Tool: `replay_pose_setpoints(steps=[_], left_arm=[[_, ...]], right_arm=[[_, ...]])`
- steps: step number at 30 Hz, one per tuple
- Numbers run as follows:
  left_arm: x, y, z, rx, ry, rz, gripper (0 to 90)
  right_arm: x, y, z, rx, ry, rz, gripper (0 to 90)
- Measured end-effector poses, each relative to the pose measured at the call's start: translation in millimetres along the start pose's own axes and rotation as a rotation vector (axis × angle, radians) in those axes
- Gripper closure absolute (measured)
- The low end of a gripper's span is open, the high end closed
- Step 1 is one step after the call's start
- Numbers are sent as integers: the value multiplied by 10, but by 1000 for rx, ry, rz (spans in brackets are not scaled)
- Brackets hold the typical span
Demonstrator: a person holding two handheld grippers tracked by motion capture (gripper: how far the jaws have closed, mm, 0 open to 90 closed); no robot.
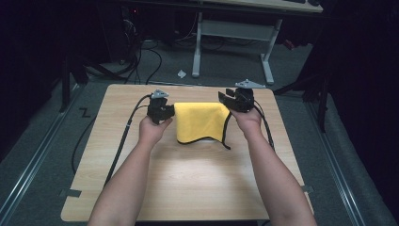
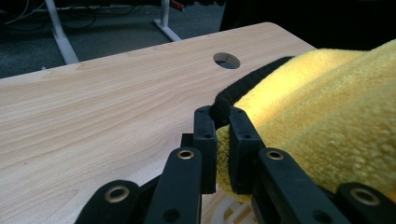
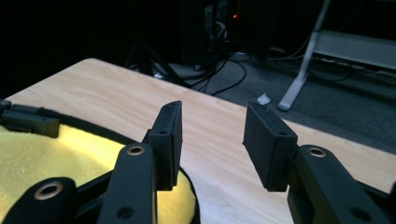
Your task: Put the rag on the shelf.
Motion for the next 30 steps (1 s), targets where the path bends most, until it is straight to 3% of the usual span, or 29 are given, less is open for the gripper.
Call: replay_pose_setpoints(steps=[5,9,16,23,30], left_arm=[[18,-13,-31,-4,-6,-4,836],[55,-16,-67,5,-35,2,826],[73,-29,-81,-1,-54,8,677],[86,-81,-139,-20,-84,15,627],[67,-195,-156,-46,-83,41,569]], right_arm=[[-7,-48,47,29,-9,-5,581],[35,-54,80,37,-5,-13,584],[120,-50,115,51,3,-28,583],[209,-40,163,65,13,-50,582],[291,-72,188,81,6,-57,574]])
Point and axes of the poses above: each handheld gripper's, and its own axes: y roughly forward along the jaws, x roughly out of its underside, z roughly to its right, the point moved 2 cm from there along y, roughly forward along the jaws, and after that the axes turned 1 degree about y, right-handed, at the moved point
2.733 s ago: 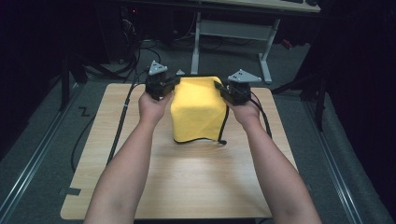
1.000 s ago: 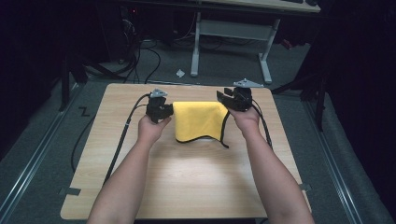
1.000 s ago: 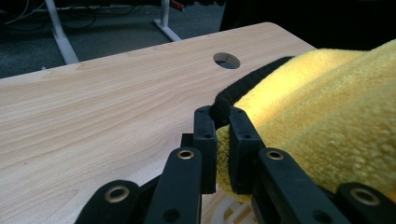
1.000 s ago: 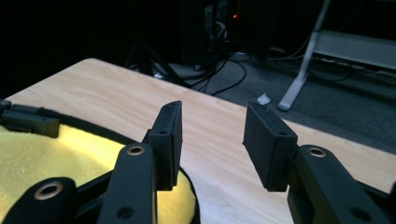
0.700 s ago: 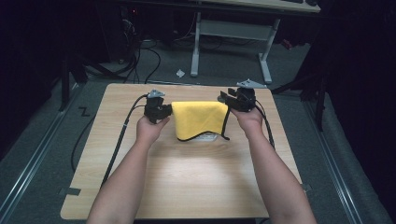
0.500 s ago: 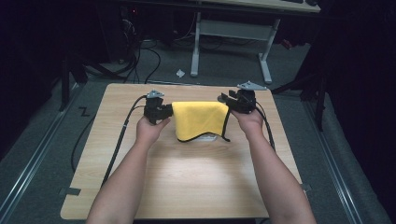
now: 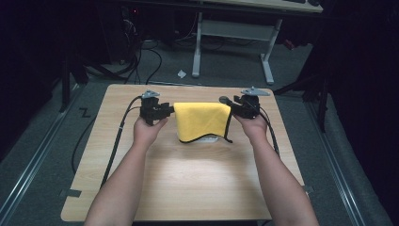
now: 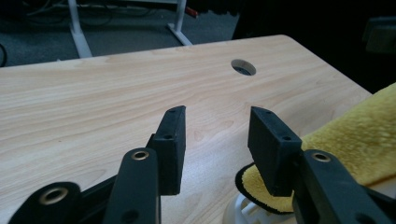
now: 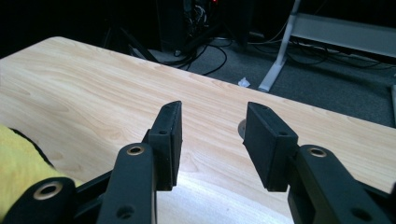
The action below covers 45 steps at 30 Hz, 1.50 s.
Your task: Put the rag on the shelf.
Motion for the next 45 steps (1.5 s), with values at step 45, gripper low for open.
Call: replay_pose_setpoints(steps=[45], left_arm=[[1606,-1291,917,-12,27,-92,482]], right_arm=[[1212,-1300,-1156,-109,-237,-26,429]])
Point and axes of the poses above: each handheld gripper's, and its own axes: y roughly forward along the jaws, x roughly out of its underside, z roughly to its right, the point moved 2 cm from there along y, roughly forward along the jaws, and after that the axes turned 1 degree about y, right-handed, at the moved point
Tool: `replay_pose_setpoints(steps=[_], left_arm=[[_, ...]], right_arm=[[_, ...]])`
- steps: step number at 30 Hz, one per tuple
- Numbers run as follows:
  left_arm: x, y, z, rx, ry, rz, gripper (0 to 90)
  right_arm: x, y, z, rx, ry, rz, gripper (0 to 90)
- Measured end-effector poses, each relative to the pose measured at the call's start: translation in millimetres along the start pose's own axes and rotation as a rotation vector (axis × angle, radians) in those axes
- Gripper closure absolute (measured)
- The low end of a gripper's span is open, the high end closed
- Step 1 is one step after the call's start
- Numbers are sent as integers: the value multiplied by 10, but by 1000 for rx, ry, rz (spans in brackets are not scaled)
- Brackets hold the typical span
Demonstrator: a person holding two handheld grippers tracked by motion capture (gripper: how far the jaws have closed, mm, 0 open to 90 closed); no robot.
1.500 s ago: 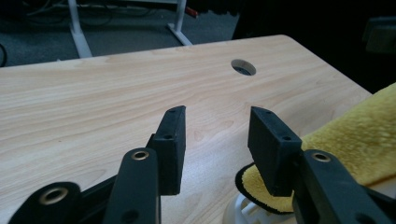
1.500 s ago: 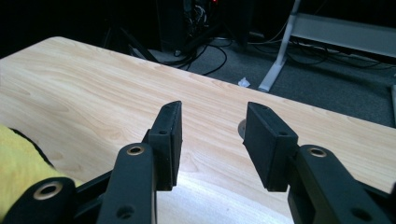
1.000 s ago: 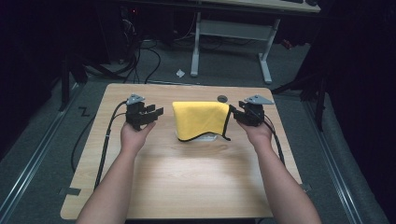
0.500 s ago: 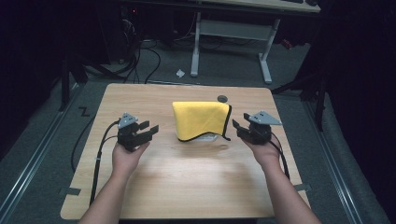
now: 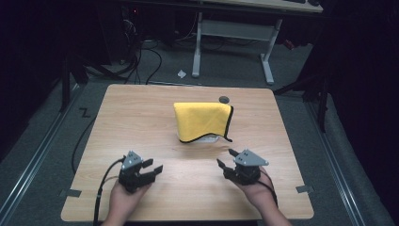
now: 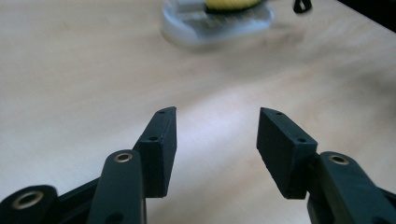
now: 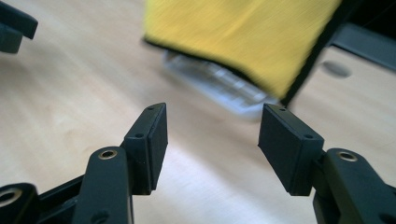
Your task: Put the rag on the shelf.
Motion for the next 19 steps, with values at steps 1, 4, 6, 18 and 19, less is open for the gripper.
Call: replay_pose_setpoints(steps=[1,4,6,18,19], left_arm=[[61,38,102,8,-2,-28,489],[79,156,304,38,97,-98,453],[59,202,308,32,113,-101,456],[75,205,216,18,126,-104,436],[75,197,226,19,132,-103,436]], right_arm=[[95,17,-44,2,20,12,445],[331,156,-118,-41,40,-101,440],[352,172,-118,-28,-5,-99,448],[405,220,26,-15,28,-115,448],[405,222,31,-16,30,-115,448]])
Point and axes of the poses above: each handheld gripper's, and its own axes: y roughly forward along the jaws, x roughly out of its underside, z roughly to its right, the point moved 2 cm from there along y, roughly forward along the jaws, and after that the axes turned 1 degree about y, right-handed, at the moved point
